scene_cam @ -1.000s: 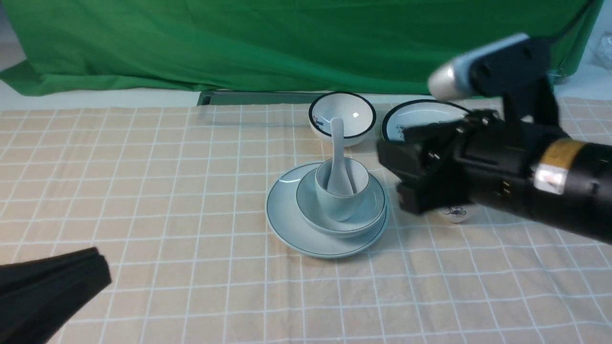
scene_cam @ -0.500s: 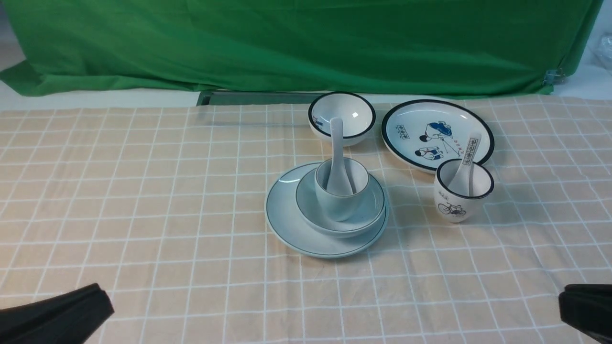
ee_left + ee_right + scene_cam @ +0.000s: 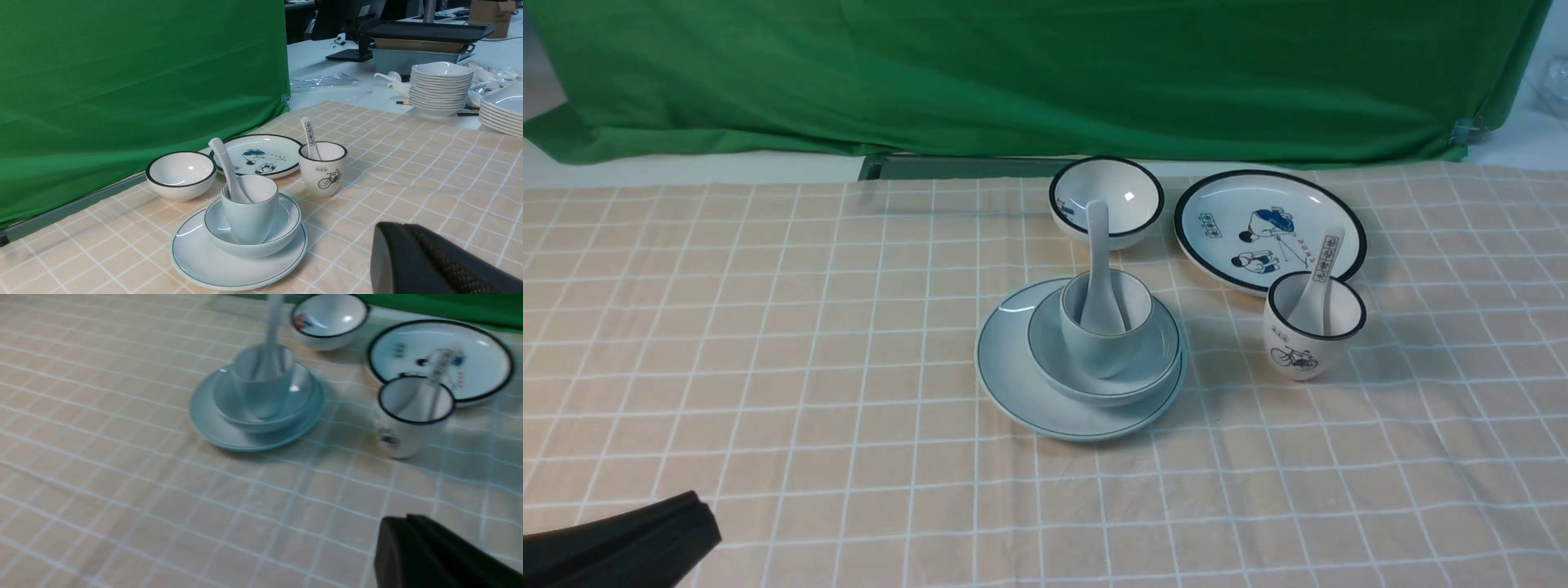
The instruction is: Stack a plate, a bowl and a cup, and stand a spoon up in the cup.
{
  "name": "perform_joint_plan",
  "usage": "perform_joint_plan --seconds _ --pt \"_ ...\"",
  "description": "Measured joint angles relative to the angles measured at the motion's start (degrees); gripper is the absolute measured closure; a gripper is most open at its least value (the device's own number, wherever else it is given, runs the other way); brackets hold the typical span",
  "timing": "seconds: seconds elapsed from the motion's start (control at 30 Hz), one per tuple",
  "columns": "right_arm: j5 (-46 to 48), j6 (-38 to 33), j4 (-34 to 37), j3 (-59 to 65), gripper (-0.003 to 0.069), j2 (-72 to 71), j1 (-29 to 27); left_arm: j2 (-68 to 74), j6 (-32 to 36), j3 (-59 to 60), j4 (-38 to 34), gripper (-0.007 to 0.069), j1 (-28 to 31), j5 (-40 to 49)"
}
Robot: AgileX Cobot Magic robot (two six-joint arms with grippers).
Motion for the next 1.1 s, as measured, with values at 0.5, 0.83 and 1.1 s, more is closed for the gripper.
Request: perform_joint_plan --seconds 0.5,0.83,1.1 --pt "-17.0 -8.5 0.9 28.5 0.0641 -19.2 -14.0 0.1 1.3 0.0 3.9 0.0622 0.0 0.2" --pt "-17.3 -8.8 1.0 28.5 0.0633 -19.3 -14.0 0.1 1.5 0.0 4.0 0.0622 0.0 0.2" --pt "-17.3 -8.8 1.0 28.5 0.0612 -19.3 -14.0 0.1 1.5 0.0 4.1 0.0622 0.0 0.4"
